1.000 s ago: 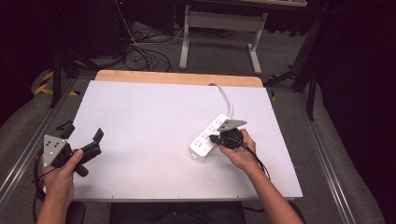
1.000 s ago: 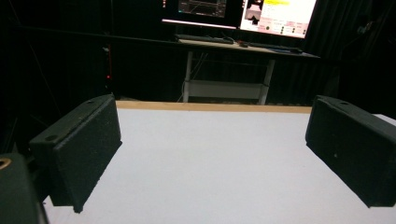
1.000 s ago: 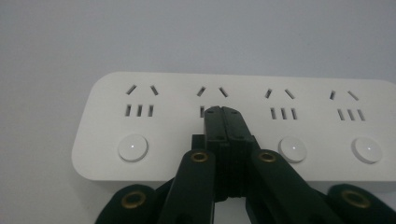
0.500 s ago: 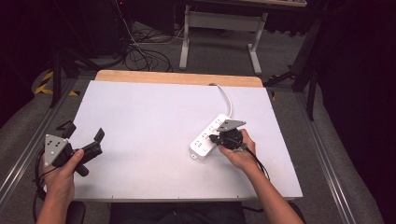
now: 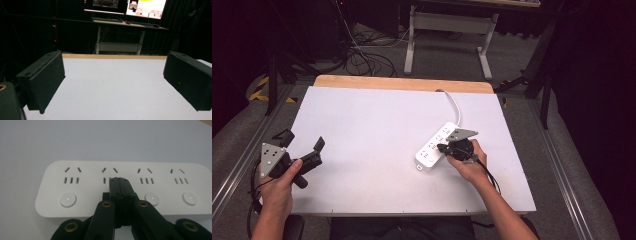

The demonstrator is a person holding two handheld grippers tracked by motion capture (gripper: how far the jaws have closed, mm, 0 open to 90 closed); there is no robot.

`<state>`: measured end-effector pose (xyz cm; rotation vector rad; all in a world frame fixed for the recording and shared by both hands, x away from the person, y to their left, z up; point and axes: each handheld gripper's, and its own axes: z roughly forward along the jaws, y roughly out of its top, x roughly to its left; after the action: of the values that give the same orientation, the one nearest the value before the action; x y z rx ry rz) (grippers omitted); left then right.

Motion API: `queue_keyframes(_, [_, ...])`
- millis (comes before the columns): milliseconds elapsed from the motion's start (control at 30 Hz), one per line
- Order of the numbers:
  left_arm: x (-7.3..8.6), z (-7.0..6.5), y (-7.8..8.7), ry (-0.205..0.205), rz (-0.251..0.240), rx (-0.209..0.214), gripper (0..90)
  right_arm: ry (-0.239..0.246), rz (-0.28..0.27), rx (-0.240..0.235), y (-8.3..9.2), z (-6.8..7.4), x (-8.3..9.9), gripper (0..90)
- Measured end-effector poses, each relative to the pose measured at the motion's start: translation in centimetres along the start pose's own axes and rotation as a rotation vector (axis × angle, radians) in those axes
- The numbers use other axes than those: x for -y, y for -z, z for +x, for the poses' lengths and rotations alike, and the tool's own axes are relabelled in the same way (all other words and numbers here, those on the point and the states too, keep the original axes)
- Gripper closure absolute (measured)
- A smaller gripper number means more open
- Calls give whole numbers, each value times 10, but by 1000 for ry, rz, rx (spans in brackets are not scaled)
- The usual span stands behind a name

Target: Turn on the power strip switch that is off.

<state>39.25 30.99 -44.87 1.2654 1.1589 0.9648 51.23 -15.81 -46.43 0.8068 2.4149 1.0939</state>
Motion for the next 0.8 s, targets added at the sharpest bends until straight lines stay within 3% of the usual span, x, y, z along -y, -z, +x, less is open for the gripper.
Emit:
queue_keyframes(167, [0,-1,-3,4,-2,6,41,29,-61,12,8,2,1,900])
queue_keyframes(200, [0,-1,-4,4,0,9,41,20,-112,15,15,0,0,900])
queue_keyframes(267, [0,-2,-5,4,-1,12,41,10,-141,17,20,-1,0,900])
queue_keyframes(400, [-1,-2,-7,4,-3,18,41,-45,-270,24,44,-10,5,900])
queue_keyframes(500, [-1,-3,-9,6,1,24,41,-53,-313,27,53,-12,7,900])
queue_keyframes(633, [-1,-4,-12,7,-2,32,41,-73,-401,49,68,-18,14,900])
queue_keyframes(667, [-1,-4,-12,5,-2,32,41,-82,-449,56,77,-20,18,900])
queue_keyframes(800, [-1,-4,-13,10,-4,35,41,-98,-516,58,91,-25,25,900])
